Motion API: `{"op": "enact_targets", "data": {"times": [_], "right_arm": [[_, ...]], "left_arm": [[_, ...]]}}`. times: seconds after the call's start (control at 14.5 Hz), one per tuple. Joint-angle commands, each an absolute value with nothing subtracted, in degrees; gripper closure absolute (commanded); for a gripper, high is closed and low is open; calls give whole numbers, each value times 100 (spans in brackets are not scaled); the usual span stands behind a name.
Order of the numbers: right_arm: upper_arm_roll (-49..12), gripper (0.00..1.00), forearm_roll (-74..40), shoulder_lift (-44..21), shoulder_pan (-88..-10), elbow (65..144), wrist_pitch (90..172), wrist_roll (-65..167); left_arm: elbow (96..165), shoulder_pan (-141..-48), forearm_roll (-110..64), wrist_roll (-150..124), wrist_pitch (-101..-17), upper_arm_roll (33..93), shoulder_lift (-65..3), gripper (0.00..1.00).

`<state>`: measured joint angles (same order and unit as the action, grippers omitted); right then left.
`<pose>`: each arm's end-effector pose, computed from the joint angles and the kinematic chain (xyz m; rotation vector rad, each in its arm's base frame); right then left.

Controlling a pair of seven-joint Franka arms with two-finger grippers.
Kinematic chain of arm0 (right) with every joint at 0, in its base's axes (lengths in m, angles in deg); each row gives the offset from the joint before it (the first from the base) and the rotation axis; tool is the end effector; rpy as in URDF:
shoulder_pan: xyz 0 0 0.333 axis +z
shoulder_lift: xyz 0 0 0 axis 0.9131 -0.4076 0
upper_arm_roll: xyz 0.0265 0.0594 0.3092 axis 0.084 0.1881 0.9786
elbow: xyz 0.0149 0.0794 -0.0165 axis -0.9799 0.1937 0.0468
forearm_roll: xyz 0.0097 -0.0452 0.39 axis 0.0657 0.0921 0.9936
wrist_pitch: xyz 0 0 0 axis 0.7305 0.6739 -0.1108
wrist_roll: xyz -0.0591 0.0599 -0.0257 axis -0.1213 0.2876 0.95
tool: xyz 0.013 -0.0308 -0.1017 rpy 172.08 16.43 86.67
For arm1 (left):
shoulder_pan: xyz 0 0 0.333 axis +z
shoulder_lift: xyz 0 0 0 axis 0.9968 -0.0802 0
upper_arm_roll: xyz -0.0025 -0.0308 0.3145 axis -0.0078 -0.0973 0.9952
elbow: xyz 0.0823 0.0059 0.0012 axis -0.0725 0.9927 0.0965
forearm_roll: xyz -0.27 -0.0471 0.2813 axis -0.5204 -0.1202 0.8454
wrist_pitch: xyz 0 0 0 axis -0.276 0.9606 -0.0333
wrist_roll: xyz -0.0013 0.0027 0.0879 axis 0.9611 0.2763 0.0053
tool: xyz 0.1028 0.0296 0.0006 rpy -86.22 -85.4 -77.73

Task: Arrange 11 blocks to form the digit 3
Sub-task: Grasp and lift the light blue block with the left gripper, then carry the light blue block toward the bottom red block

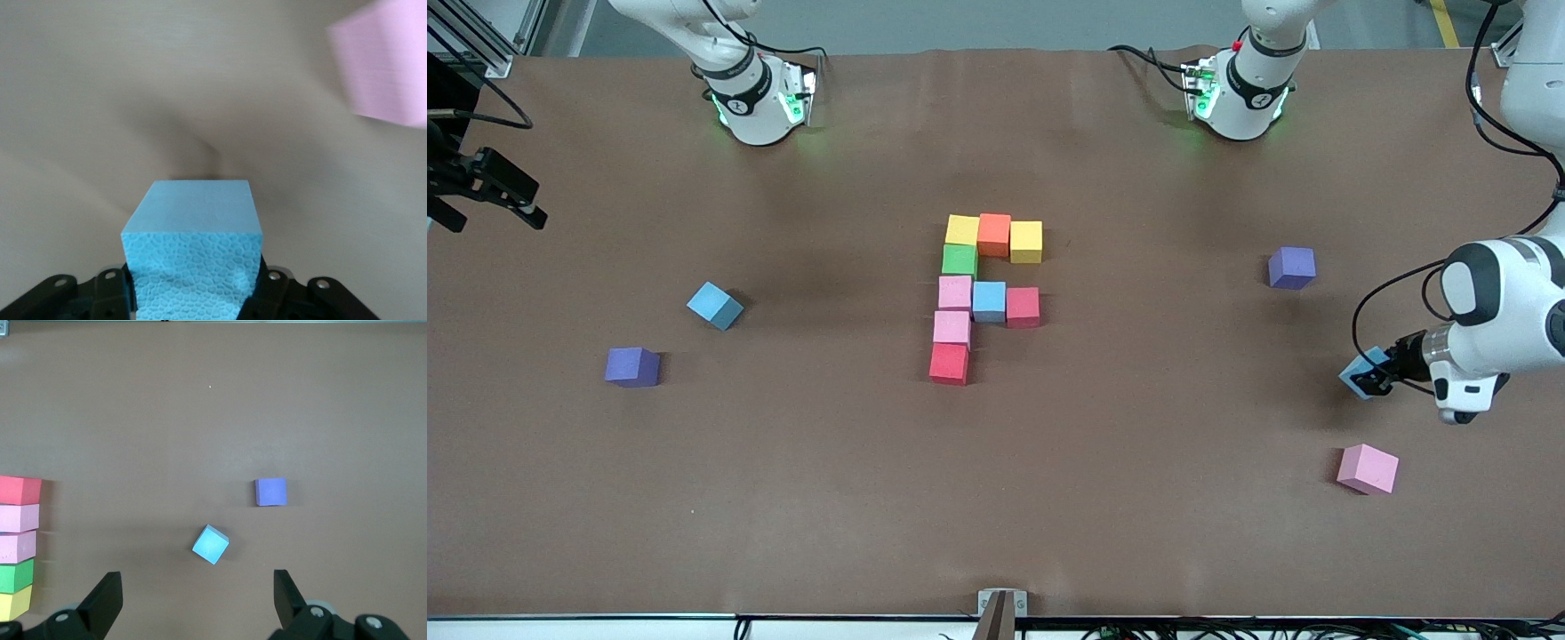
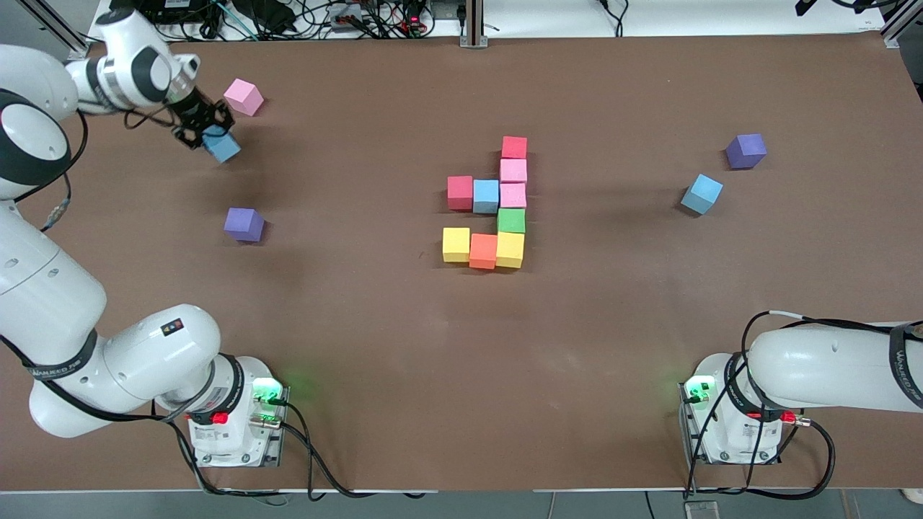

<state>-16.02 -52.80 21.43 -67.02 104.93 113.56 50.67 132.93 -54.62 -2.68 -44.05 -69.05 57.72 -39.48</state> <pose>0.5134 -0.0361 0.6489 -3.1186 -0.0224 -0.2225 0.6381 0.1077 0.2395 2.8973 1.0673 -0.1713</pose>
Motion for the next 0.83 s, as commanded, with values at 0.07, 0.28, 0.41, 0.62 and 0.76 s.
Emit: {"op": "enact_targets", "data": {"times": [0.07, 0.28, 0.41, 0.62, 0.76], "right_arm": [[-1578, 0, -5311, 1997, -6770, 10401, 11384, 4988], [-1587, 0, -5328, 1918, -6796, 10393, 11445, 5005], [-1587, 0, -5389, 1918, -6788, 10375, 11463, 5014], [-1578, 0, -5399, 1874, -6761, 10296, 11463, 5023], [-1578, 0, -5399, 1857, -6735, 10261, 11463, 5023]], "left_arm": [[12673, -6366, -326, -5830, -6621, 5692, -4031, 83], [12155, -7297, -554, -7465, -6621, 5692, -4312, 83], [11855, -7852, -765, -8494, -6621, 5692, -4532, 83], [11311, -8529, -906, -9734, -6682, 5692, -4944, 83], [11003, -8977, -906, -10481, -6787, 5701, -5270, 83]]}}
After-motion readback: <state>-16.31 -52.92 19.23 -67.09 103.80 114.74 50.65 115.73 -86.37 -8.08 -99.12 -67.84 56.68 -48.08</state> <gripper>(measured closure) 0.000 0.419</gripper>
